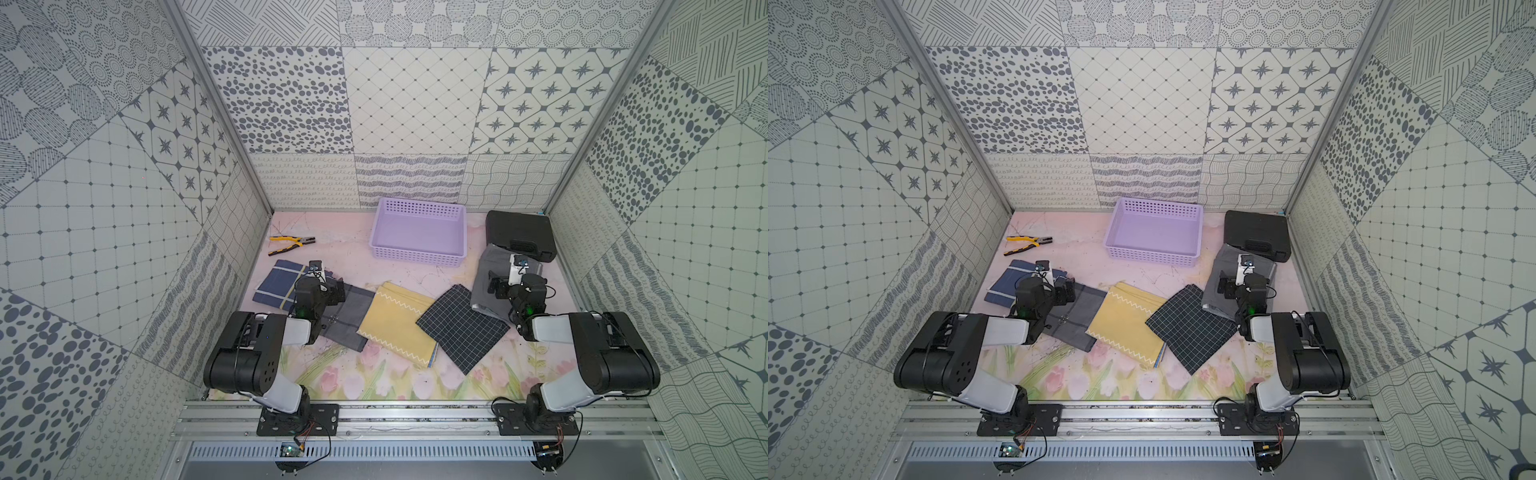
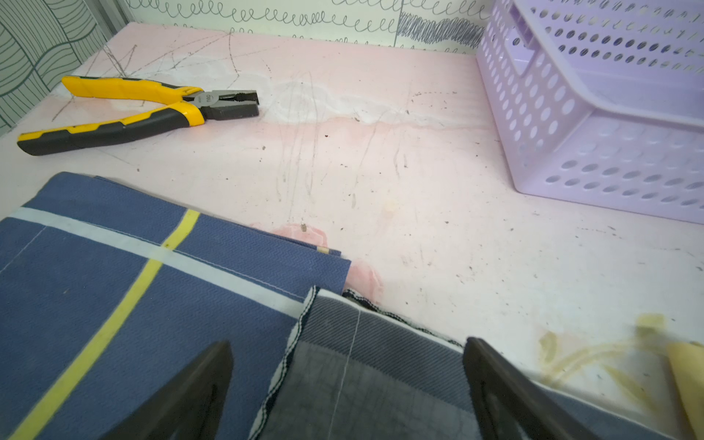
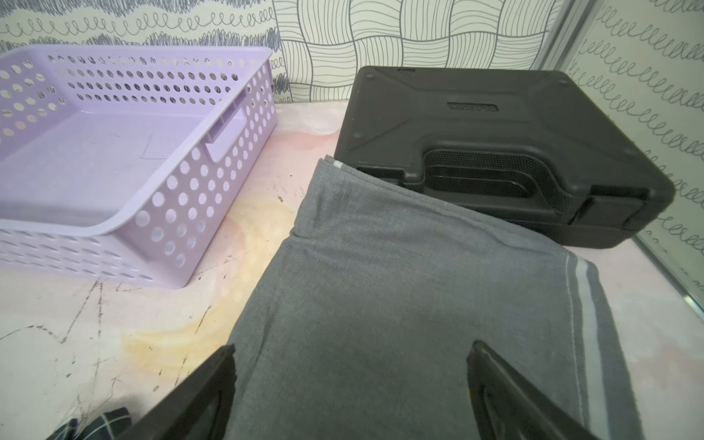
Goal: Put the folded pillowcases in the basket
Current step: Adjust the basket at the center of the board.
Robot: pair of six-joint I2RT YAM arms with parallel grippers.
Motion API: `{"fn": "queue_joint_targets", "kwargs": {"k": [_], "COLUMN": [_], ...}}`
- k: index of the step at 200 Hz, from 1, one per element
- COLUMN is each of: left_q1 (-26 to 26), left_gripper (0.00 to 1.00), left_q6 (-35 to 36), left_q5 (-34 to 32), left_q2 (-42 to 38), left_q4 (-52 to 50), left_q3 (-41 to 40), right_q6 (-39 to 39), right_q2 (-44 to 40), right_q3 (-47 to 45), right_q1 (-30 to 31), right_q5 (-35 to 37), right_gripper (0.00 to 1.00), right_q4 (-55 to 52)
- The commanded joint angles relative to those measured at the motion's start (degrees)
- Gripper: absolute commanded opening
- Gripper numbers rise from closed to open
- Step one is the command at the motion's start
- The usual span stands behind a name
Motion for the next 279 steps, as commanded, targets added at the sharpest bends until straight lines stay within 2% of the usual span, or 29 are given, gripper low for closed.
{"fn": "queue_joint_targets", "kwargs": {"k": [1,19,49,61,74,110,145,162,188,203,249,279], "left_q1": [-0.32,-0.44,-0.01,0.49,0.81,0.82,0.79,0.81,0.72,0.55,-3.86,-6.07], "left_gripper": [0.99,0.99,0.99,0.99,0.99,0.99,0.99,0.99,0.99,0.99,0.99,0.99], "left_q6": [-0.07,-4.31,-18.8,-23.29,-26.32,-23.68,-23.08,-24.75,-25.02,-25.78,-25.46,-25.39], "left_q5": [-3.08,-8.93,-15.3,-13.85,-11.06,2.46,11.13,12.86,20.88,24.12,23.73,22.93], "left_q2": [-3.95,-9.89,-18.86,-21.88,-25.07,-31.98,-37.03,-38.09,-37.98,-38.37,-40.8,-42.82], "left_q4": [-5.19,-21.79,-36.23,-41.48,-46.28,-49.86,-50.24,-52.54,-53.01,-51.34,-52.98,-53.0], "left_q3": [2.8,9.21,13.18,14.02,14.54,13.96,12.6,12.63,12.14,10.67,8.92,6.81], "right_q6": [1.0,2.68,9.7,12.15,12.7,14.95,16.86,16.11,14.95,15.84,18.38,19.6], "right_q2": [-7.15,-13.49,-24.22,-27.78,-30.79,-35.28,-29.75,-25.87,-20.29,-16.98,-7.17,-2.63], "right_q3": [3.53,4.33,10.0,12.59,14.2,16.93,24.49,26.85,30.08,31.82,37.99,41.17], "right_q1": [0.22,0.2,0.2,0.2,0.24,0.32,3.08,7.32,14.99,17.46,20.11,19.34], "right_q5": [2.92,3.11,1.87,1.28,-2.66,-12.64,-14.06,-11.13,-4.65,-3.32,-3.09,1.99], "right_gripper": [0.96,0.97,0.97,0.97,0.96,0.97,0.97,0.97,0.97,0.97,0.96,0.97], "right_q4": [-6.44,-11.18,-29.01,-36.63,-40.97,-46.4,-57.92,-61.37,-63.45,-63.67,-63.57,-62.44]}}
